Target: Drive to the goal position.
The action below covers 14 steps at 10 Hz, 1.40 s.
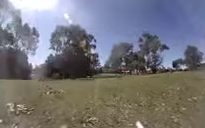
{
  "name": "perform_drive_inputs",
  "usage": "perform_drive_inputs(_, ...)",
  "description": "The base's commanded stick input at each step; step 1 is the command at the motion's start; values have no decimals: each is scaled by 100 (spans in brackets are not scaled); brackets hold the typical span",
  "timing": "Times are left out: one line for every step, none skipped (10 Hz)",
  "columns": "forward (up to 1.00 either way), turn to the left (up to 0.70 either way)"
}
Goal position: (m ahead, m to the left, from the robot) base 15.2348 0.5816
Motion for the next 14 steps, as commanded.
perform_drive_inputs(85, 0)
perform_drive_inputs(85, 0)
perform_drive_inputs(85, 0)
perform_drive_inputs(85, 0)
perform_drive_inputs(85, 0)
perform_drive_inputs(85, 0)
perform_drive_inputs(85, 0)
perform_drive_inputs(85, 0)
perform_drive_inputs(85, 0)
perform_drive_inputs(85, 0)
perform_drive_inputs(85, 0)
perform_drive_inputs(85, 0)
perform_drive_inputs(85, 0)
perform_drive_inputs(85, 0)
